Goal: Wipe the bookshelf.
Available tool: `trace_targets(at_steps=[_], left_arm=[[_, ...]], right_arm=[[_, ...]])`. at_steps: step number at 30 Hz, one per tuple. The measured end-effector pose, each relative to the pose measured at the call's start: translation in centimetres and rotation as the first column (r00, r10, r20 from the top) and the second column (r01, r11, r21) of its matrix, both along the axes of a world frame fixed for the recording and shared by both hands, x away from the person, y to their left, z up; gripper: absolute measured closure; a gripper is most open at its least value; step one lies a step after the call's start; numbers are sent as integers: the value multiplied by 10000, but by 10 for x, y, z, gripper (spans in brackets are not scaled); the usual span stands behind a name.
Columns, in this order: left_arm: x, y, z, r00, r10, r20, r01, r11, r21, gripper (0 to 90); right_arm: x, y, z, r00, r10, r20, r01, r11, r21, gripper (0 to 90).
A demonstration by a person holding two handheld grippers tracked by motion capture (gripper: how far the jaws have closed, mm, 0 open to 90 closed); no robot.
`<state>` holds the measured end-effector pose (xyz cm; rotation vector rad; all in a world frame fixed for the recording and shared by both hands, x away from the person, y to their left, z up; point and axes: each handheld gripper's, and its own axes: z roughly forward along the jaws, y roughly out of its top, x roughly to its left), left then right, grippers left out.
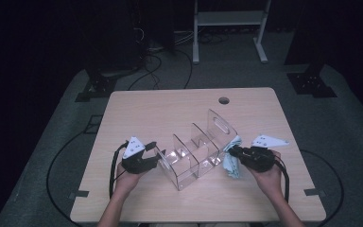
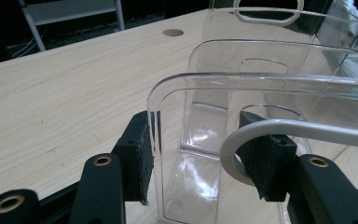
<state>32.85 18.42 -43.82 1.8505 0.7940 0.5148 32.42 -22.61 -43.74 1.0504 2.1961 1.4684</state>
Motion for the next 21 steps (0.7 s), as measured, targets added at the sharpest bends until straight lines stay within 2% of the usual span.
trace_targets(at_steps=[3, 5, 12, 15, 18, 21], left_arm=[[-1, 1, 0, 10000, 55, 2, -55, 10000, -21, 469], [-1, 1, 0, 10000, 24, 4, -24, 10000, -51, 469], [0, 1, 0, 10000, 27, -21, -28, 9999, -98, 469], [0, 1, 0, 10000, 40, -26, -40, 9999, -114, 469], [0, 2, 0, 10000, 4, -34, -4, 9999, -117, 469], [0, 2, 0, 10000, -22, -25, 22, 9999, -122, 469]], right_arm=[[-6, 11, 0, 9986, 538, -9, -538, 9985, -63, 792], [-6, 11, 0, 9978, 663, -26, -664, 9977, -151, 793], [9, -9, -3, 9998, -164, -126, 166, 9998, 125, 793], [8, -5, -5, 9997, -183, -153, 185, 9997, 154, 793], [4, 2, -8, 9997, 170, -161, -171, 9998, -58, 792], [7, -2, -8, 9998, 82, -178, -83, 9999, -61, 792]])
